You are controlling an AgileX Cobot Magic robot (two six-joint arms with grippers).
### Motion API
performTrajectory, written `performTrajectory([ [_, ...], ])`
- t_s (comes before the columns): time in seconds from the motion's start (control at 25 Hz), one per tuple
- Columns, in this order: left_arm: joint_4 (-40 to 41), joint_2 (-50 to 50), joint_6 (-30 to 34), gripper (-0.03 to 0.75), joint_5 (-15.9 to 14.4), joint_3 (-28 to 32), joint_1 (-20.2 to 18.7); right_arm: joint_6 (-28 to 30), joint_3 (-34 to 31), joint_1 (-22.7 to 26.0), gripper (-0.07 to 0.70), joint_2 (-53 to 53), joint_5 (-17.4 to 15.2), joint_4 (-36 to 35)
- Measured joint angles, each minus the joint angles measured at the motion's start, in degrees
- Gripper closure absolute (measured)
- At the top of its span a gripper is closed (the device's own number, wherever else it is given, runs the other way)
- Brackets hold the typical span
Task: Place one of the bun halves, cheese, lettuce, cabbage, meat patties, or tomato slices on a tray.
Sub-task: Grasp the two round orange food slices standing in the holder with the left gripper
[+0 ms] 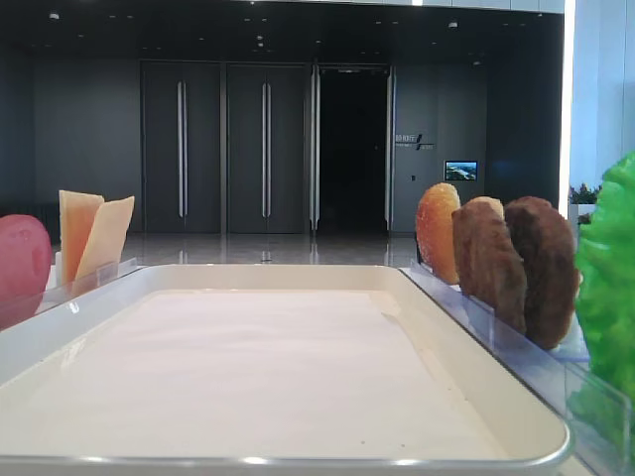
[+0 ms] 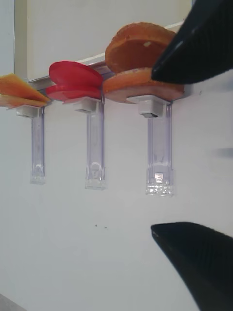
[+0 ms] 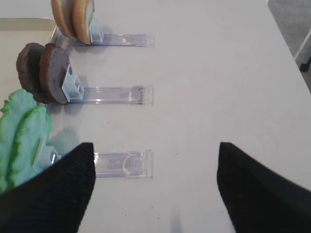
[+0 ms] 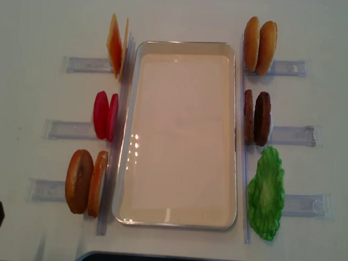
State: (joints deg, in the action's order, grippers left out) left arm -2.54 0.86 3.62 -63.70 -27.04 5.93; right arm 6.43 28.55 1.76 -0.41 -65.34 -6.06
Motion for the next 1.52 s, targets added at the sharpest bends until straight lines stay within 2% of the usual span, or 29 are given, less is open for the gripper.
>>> performTrajectory([
  [1.04, -1.64, -0.08, -0.05, 0.024, 0.00, 0.00, 0.00, 0.00, 0.00, 0.00, 0.104, 0.00, 0.00, 0.00],
  [1.52, 0.28, -17.63, -0.91, 0.024, -4.60, -7.21, 0.00, 0.00, 0.00, 0.00, 0.104, 0.00, 0.00, 0.00],
])
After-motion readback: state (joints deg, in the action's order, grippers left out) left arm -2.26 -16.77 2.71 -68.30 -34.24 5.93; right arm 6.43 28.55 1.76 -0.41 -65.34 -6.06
